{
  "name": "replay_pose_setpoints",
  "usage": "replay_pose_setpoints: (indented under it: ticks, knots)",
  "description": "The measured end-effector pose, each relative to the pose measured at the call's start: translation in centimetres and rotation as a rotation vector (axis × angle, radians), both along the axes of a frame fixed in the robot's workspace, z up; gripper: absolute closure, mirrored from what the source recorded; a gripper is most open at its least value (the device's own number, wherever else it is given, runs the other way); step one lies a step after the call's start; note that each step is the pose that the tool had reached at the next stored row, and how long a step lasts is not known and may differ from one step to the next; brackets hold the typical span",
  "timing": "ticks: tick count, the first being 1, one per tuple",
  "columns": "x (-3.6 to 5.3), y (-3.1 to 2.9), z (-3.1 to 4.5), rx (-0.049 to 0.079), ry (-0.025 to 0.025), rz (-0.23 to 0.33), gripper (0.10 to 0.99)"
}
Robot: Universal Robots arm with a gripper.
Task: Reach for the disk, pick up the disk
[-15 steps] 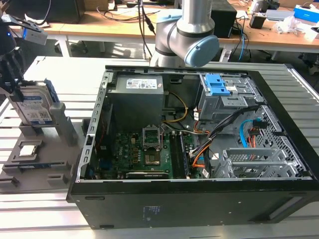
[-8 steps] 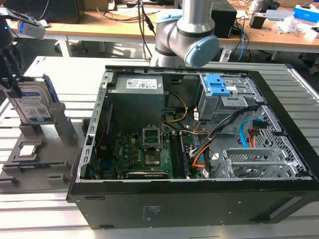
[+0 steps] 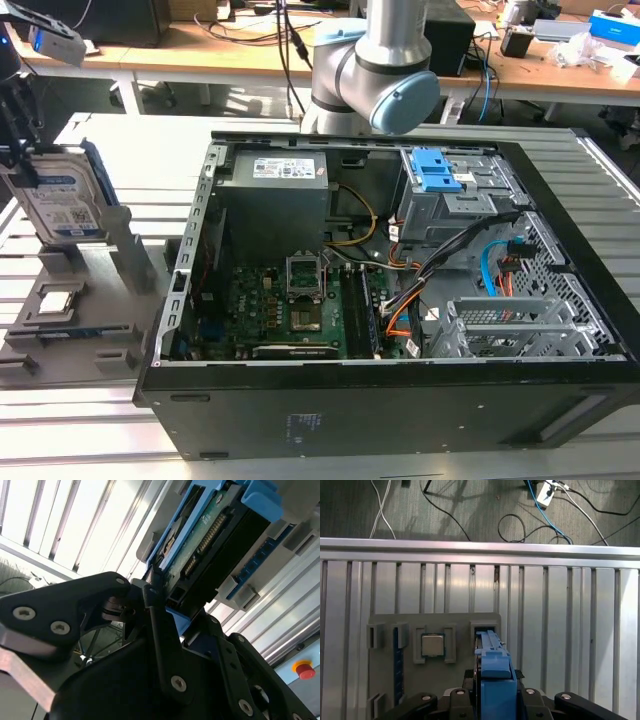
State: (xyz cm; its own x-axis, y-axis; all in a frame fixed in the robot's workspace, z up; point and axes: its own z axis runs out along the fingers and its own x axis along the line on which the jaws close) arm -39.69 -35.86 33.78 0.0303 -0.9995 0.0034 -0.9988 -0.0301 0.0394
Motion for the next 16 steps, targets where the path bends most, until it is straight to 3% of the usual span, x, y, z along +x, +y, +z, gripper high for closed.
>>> replay_pose_setpoints:
  ticks: [7, 16]
  knots:
    - [0.0, 0.01, 1.18, 0.0, 0.0, 0.0, 0.722]
    - [0.0, 0.02, 3.37, 0.0, 0.0001, 0.0, 0.722]
